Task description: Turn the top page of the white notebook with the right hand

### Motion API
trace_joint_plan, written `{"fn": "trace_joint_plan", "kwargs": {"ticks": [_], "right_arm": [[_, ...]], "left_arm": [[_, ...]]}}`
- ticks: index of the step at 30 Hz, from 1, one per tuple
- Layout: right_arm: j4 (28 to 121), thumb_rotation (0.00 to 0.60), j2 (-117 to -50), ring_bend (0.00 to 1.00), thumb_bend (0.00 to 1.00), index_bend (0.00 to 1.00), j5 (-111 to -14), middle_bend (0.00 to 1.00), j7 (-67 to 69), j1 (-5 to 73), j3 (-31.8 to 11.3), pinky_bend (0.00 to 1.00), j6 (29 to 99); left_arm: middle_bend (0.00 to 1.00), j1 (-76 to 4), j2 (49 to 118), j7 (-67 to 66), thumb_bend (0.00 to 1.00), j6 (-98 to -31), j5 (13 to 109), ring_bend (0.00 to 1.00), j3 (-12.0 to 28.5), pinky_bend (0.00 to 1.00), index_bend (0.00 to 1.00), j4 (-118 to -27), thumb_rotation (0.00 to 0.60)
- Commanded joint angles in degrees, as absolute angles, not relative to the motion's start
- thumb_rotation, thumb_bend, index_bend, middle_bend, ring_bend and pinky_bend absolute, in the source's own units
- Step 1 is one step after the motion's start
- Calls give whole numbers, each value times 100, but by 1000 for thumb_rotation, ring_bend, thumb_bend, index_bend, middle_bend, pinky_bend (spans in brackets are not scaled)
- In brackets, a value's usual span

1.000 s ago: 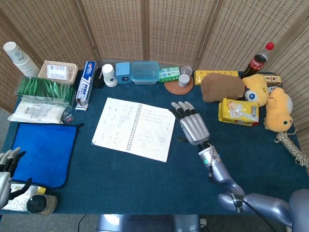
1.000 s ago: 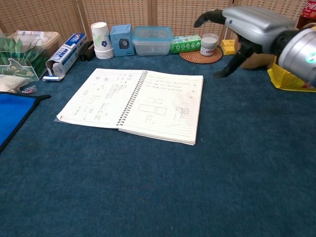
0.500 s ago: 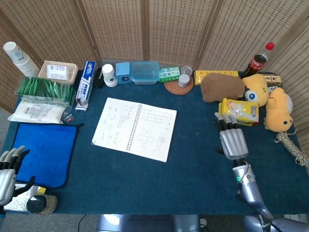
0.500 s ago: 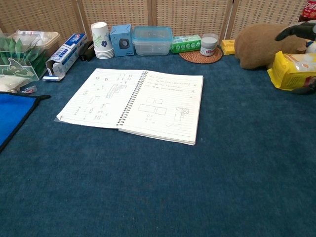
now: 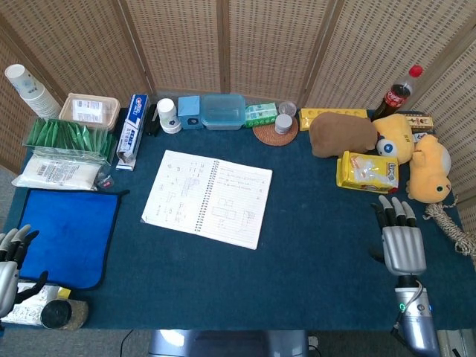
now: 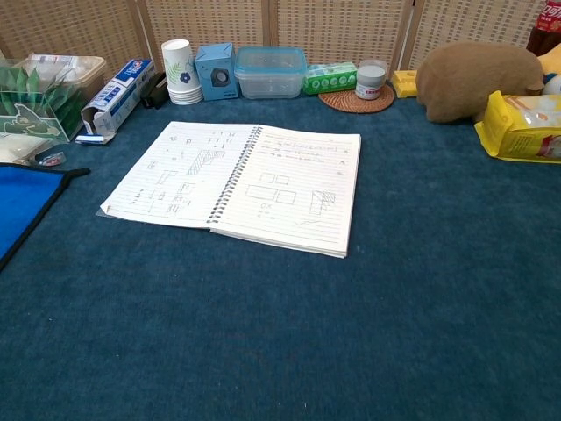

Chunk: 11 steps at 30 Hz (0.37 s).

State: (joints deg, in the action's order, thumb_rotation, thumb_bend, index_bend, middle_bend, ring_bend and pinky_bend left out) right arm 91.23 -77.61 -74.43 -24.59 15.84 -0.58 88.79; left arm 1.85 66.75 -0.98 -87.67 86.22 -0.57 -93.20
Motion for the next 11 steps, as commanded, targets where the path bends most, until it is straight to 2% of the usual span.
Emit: {"fn": "trace_joint_plan", "kwargs": {"ticks": [1,11], "right_arm": [[9149,600,-7732,71,94,156,-7486,152,-2492,1431,-6,135,8972],[9110,600,-7706,66,95,157,-7551,152,-2324,1267,-148,135,8895]], "left_arm": [[77,223,6694,-71,305,-8821,8642,15,-76,0,199,-9289,600],[78,268,6730,-62,305,-8941,8684,14,-62,0,199,-9305,600]]}}
